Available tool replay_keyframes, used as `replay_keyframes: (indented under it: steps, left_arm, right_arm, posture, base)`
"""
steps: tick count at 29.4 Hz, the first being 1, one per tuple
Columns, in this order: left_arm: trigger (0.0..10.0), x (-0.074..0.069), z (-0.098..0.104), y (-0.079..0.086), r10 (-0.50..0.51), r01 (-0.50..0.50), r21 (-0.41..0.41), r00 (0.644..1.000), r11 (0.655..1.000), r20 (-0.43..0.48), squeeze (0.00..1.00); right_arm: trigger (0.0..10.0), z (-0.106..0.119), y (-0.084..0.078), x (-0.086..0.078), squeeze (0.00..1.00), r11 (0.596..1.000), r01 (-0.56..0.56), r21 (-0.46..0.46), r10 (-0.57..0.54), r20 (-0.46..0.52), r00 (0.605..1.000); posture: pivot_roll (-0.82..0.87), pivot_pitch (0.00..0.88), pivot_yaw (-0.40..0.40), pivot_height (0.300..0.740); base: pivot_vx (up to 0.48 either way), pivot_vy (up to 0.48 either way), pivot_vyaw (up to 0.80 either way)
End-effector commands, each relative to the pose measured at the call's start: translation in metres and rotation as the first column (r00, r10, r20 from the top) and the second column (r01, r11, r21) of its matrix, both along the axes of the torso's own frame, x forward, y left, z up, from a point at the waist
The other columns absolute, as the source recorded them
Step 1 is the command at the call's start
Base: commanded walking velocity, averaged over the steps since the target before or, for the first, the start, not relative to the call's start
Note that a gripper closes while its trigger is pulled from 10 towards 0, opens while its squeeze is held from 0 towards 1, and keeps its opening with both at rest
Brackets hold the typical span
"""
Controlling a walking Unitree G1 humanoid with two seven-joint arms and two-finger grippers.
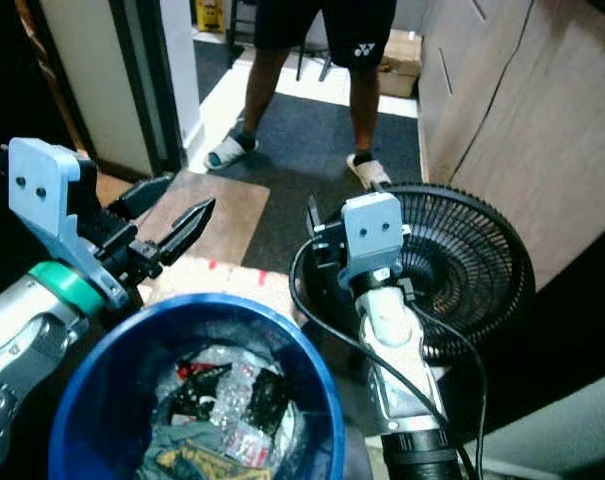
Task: Clothes washing
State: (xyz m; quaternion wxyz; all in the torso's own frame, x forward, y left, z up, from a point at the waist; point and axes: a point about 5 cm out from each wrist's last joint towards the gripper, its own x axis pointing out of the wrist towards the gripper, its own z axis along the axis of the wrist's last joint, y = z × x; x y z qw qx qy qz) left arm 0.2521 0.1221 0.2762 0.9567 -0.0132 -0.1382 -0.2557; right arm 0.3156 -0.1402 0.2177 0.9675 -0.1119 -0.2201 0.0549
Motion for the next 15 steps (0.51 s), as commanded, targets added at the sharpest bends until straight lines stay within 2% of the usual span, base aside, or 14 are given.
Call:
replay_keyframes:
  steps: [1,15]
  left_arm:
    - [10.0,0.0008,-0.0011,-0.0003,0.003,-0.003,0.000,1.000,1.000,-0.002,0.00]
    - [10.0,0.0044,-0.0015,-0.0012,0.015,-0.015,-0.012,1.000,1.000,-0.009,0.00]
  right_arm:
    - [10.0,-0.0035,-0.0008,0.0000,0.00,1.000,0.006,0.006,-0.006,-0.011,1.000]
    - [10.0,-0.0039,-0.0009,0.0010,0.00,1.000,0.007,0.003,-0.007,-0.011,1.000]
  posture:
    - [0.14,0.033,-0.014,0.605]
    - [0.14,0.031,-0.016,0.660]
  base:
    - [0.000,0.000,0.00]
    - [0.000,0.000,0.00]
